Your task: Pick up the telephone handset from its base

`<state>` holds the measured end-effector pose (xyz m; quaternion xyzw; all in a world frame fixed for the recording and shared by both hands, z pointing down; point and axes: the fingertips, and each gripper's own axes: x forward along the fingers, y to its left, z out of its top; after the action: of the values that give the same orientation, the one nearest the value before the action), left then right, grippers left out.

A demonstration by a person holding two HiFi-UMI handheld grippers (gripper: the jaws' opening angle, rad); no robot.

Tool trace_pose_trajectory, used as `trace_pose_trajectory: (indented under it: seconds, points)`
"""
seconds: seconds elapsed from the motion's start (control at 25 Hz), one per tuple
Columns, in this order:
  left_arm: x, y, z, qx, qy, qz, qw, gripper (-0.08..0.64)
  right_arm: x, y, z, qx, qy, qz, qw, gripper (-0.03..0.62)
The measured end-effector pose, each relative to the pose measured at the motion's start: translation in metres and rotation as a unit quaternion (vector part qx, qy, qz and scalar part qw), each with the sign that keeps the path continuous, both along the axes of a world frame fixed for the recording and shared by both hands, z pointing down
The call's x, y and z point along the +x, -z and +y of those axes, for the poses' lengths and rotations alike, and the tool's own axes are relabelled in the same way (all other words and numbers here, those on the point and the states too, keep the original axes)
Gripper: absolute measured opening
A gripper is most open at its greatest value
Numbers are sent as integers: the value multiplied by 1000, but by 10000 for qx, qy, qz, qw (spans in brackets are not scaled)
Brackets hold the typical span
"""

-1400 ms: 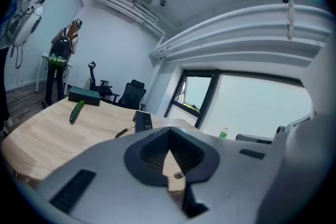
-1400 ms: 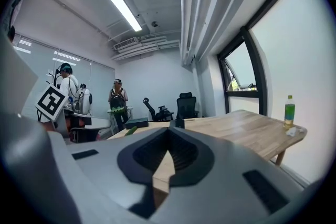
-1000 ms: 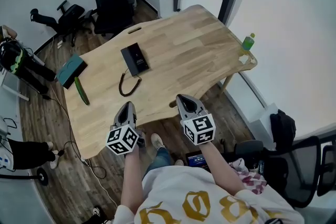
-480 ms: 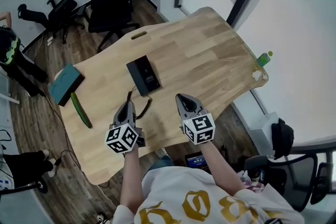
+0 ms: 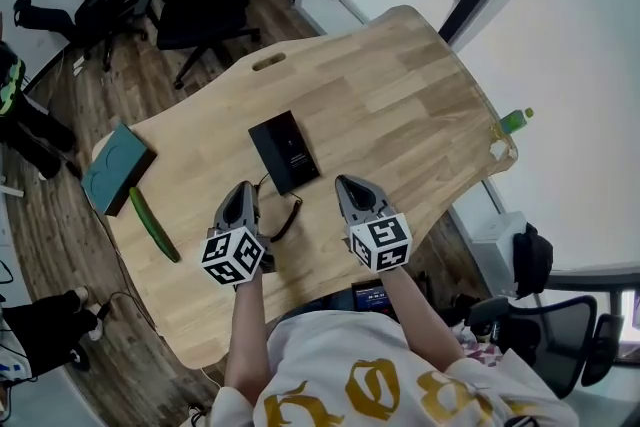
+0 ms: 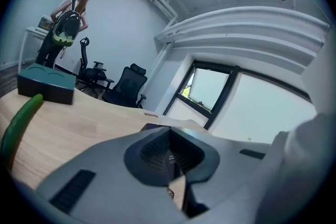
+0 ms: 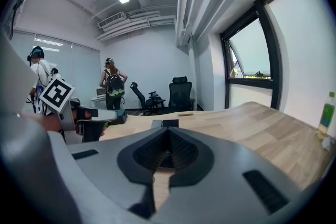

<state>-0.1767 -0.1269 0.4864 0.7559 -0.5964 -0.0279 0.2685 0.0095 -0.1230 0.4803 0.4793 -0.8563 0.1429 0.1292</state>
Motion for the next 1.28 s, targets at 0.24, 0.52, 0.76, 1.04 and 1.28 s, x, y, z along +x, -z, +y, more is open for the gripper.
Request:
trace_pose_trajectory:
  seconds: [0.24,0.52,0.76,1.04,1.28]
  points:
    - [-5,2,-13,43,0,-56,10000,6,-10,-2,-13,10,52,-50,10000,5]
    - [-8,-8,-23,-30,71,-72,9999,6,-14,-9,-26,-143,152,-362,9991,5]
    - [-8,-21,-31,-133,133,-2,9998,6,-18,-21,-38,-220,292,-341,9987,5]
    - [-4,-39,-39,-329,126,53,9994,6,-25,-36,-49,-400,495,-353,9973,5]
    - [-1,-60,-52,-526,43,159,9985,8,-28,-50,-63,-551,586,-335,9962,5]
